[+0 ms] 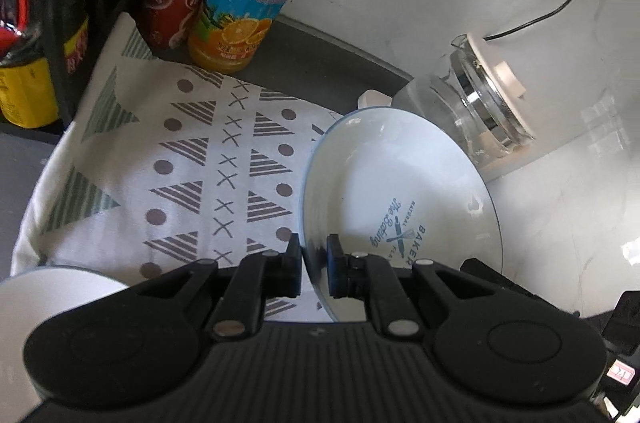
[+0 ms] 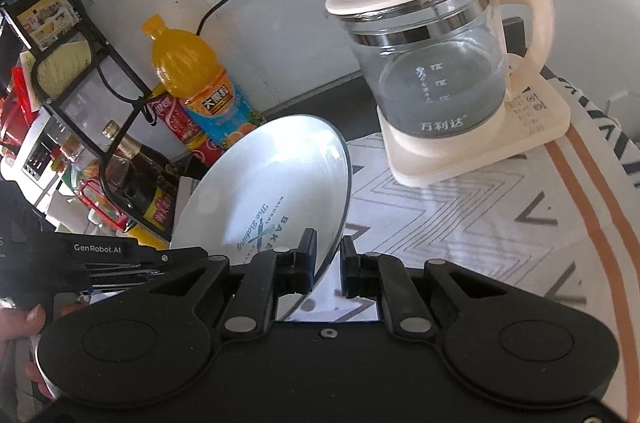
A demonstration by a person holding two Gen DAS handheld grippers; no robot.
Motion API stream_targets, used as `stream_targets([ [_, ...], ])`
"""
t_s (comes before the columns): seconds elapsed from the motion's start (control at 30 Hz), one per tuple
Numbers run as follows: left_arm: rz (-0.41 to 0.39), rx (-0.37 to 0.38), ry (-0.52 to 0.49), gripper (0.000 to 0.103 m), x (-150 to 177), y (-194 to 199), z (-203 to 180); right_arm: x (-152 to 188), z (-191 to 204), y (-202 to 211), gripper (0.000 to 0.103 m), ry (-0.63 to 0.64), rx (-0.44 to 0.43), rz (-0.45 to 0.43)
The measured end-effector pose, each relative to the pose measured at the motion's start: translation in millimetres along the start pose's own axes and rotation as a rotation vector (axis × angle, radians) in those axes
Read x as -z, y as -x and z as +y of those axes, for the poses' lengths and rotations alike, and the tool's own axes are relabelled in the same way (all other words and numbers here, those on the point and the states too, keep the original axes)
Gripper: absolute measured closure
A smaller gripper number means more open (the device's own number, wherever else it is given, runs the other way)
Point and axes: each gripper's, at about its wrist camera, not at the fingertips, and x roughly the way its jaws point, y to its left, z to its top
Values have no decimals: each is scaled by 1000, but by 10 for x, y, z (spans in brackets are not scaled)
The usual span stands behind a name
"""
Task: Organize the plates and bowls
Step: 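Lift the 'Bakery' plate and carry it toward the stacked plates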
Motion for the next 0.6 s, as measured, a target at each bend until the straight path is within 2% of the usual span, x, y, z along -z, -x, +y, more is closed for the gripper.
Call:
stream_targets([
  [0.23, 4, 10, -47, 94, 47, 271, 144, 233, 230, 111, 92, -25, 19, -18],
  [0.6, 24, 20, -56, 94, 208, 510, 404, 558, 483, 190, 92, -44, 42, -16],
])
